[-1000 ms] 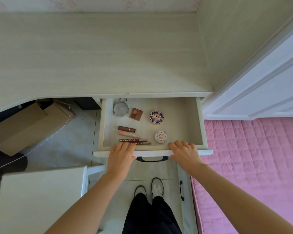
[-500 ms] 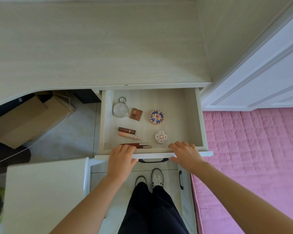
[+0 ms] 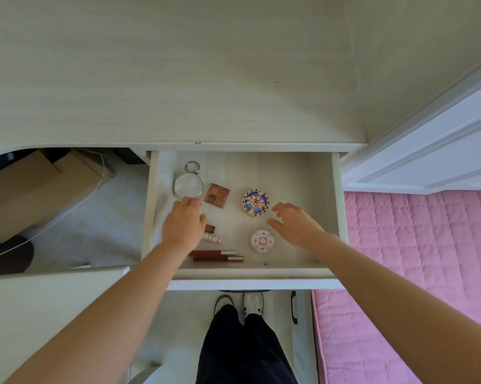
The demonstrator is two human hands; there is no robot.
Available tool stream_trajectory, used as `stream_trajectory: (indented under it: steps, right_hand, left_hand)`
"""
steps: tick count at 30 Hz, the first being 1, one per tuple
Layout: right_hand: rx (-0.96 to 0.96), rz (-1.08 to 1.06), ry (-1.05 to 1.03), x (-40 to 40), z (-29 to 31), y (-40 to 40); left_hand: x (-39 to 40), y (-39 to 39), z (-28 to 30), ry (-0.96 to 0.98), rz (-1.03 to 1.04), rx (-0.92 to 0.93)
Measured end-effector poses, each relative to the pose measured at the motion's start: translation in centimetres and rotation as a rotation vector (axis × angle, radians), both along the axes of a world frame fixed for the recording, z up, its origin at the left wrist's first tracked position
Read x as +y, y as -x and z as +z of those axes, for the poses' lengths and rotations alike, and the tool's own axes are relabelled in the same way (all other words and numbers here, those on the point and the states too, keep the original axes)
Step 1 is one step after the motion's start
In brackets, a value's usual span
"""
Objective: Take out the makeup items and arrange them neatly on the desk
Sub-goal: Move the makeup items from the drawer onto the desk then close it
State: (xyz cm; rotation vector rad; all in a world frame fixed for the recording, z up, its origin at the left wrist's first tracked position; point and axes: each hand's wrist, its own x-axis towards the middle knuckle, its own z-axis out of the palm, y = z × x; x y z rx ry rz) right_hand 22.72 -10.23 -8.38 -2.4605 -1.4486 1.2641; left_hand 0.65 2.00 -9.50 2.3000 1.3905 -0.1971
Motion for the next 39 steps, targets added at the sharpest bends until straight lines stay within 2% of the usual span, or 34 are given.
stream_trajectory:
  steps: [8, 16, 19, 26, 29, 35, 39]
  right_hand:
    - [0.013, -0.260, 0.047, 5.4, -4.6, 0.7]
    - [-0.118, -0.217, 0.091, 7.1, -5.8, 1.8]
    - [-0.144, -0.165, 0.097, 7.2, -5.8, 1.9]
    - [-0.137, -0.182, 0.132, 7.2, -5.8, 2.4]
    - [-0.149, -0.150, 0.133, 7.1, -5.7, 2.6]
    - [-0.053, -0.195, 0.081, 6.2, -5.2, 3.0]
    - [0.066, -0.275, 0.025, 5.2, -4.1, 2.6]
  left_hand:
    - [5.6, -3.0, -3.6, -0.091, -0.054, 0.188]
    - [8.4, -3.4, -5.7, -0.007, -0.065, 0.320]
    - [8.8, -3.7, -5.6, 0.031, -0.021, 0.295]
    - [8.0, -3.9, -5.4, -0.047, 0.005, 0.237]
    - [7.3, -3.9, -5.3, -0.013, 0.024, 0.208]
    - [6.4, -3.7, -4.0, 0.118, 0.143, 0.034]
    - [5.4, -3.6, -2.1, 0.225, 0.328, -0.140]
